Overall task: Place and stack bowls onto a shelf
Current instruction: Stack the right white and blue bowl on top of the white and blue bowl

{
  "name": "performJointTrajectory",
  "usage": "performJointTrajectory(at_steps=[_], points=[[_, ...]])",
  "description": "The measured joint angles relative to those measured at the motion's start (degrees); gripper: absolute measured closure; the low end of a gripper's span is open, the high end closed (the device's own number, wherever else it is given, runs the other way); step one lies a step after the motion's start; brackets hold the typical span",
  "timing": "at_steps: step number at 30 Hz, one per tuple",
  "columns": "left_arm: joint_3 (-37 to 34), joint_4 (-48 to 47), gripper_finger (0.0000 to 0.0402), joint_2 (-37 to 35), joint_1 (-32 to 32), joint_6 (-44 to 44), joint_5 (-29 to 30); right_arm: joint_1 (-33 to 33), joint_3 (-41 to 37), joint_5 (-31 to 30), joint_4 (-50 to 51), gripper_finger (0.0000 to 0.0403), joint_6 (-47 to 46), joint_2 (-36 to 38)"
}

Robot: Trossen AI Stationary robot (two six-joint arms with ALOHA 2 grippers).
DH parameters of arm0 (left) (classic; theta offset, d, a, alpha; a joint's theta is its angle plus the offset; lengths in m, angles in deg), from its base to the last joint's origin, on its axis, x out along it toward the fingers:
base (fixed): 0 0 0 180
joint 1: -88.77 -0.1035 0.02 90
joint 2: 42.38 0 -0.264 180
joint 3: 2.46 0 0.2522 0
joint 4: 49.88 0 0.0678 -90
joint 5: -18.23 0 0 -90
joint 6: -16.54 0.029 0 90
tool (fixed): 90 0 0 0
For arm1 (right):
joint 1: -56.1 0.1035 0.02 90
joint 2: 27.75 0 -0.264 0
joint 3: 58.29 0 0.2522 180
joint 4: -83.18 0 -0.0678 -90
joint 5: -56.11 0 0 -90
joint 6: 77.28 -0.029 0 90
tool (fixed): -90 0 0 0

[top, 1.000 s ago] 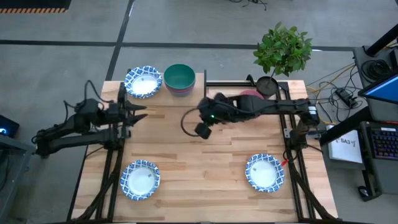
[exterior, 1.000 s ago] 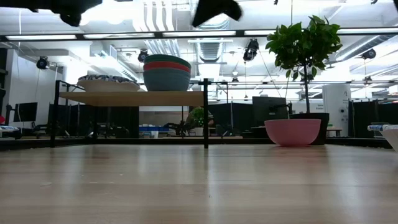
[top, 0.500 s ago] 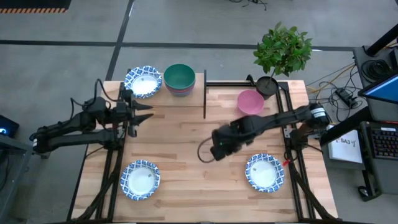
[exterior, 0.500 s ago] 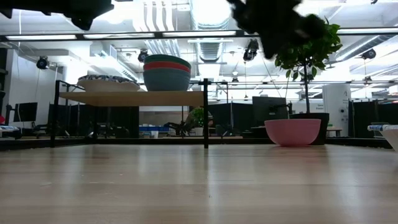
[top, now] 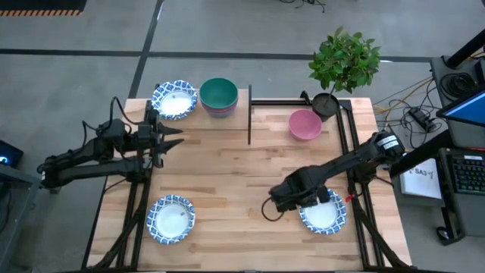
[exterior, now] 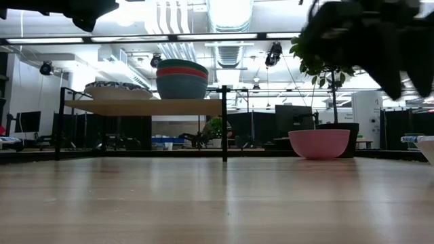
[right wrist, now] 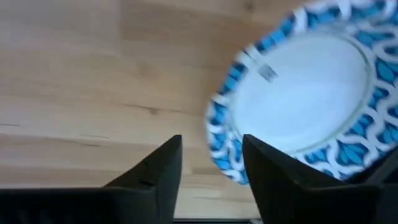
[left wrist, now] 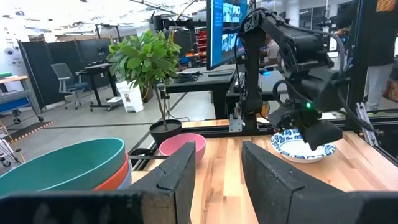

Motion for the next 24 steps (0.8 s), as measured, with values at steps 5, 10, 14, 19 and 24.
performJointTrajectory(at_steps=[5,10,14,19,24], points=[[0.00,-0.23,0.0288,-0.50,-0.02,0.16,0.00,1.30,-2.25,0.73,-0.47,0.0205,-2.58,-0.88],[0.00,-0.23,0.0288,-0.51,0.00,0.16,0.00,1.22,-4.19,-0.23,-1.33,0.0200,-0.94,-2.76],[0.00,-0.15,0.0288,-0.45,-0.01,0.18,0.00,0.97,-4.69,-1.89,-2.03,0.0203,0.53,-4.94],[0.00,-0.08,0.0288,-0.45,-0.02,0.19,0.00,0.10,-4.69,-1.81,-5.82,0.0252,3.29,-7.66],[0.00,-0.12,0.0288,-0.36,0.00,0.19,0.02,-1.03,-4.64,2.40,-11.18,0.0352,8.43,-8.87]])
